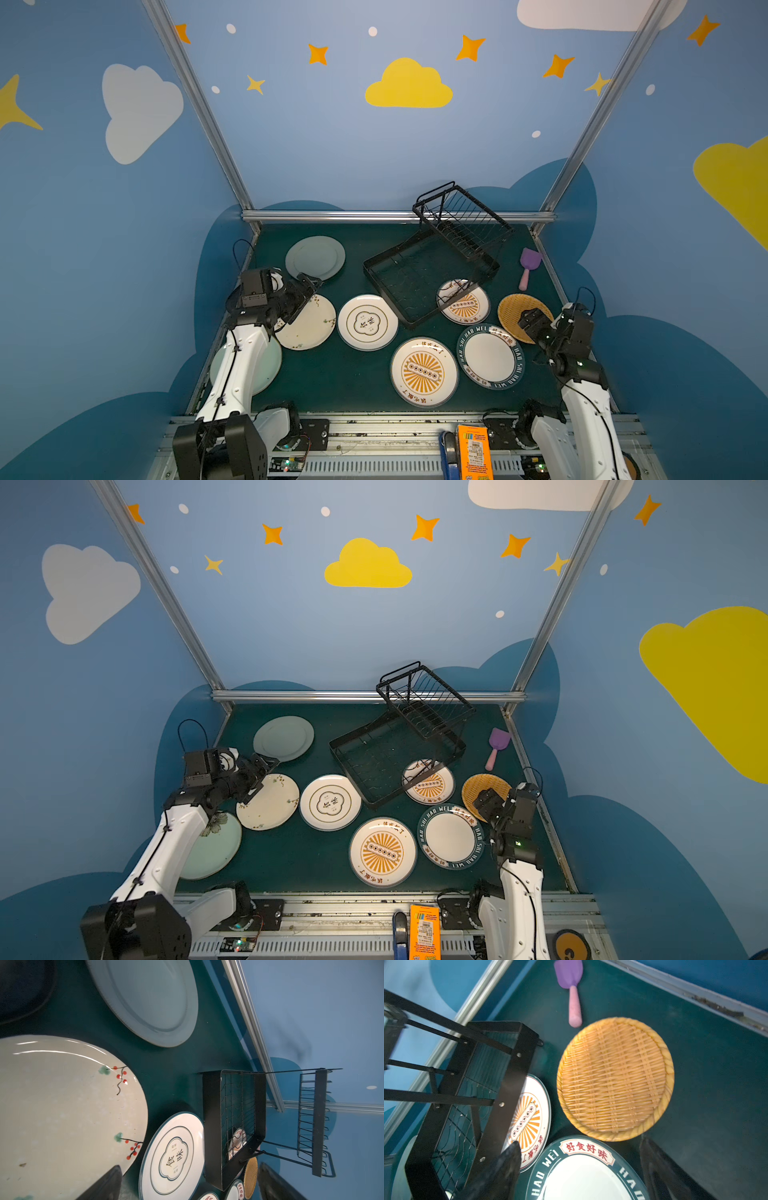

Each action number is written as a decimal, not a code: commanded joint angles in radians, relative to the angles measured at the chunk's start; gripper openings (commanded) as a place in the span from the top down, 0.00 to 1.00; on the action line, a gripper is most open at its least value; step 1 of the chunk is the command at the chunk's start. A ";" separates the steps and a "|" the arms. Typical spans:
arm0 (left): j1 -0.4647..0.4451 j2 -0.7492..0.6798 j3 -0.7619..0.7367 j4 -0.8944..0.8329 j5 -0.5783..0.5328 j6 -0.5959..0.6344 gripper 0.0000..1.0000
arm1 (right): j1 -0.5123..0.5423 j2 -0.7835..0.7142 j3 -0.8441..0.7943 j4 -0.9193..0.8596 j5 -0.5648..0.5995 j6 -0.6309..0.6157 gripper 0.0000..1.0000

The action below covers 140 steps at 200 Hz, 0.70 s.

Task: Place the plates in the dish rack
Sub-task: 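Lower the right gripper onto the woven bamboo tray edge while the left arm rises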

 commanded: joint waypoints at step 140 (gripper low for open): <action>-0.191 0.130 0.085 0.140 0.237 0.019 0.00 | -0.490 0.473 -0.053 0.406 -0.394 0.151 0.27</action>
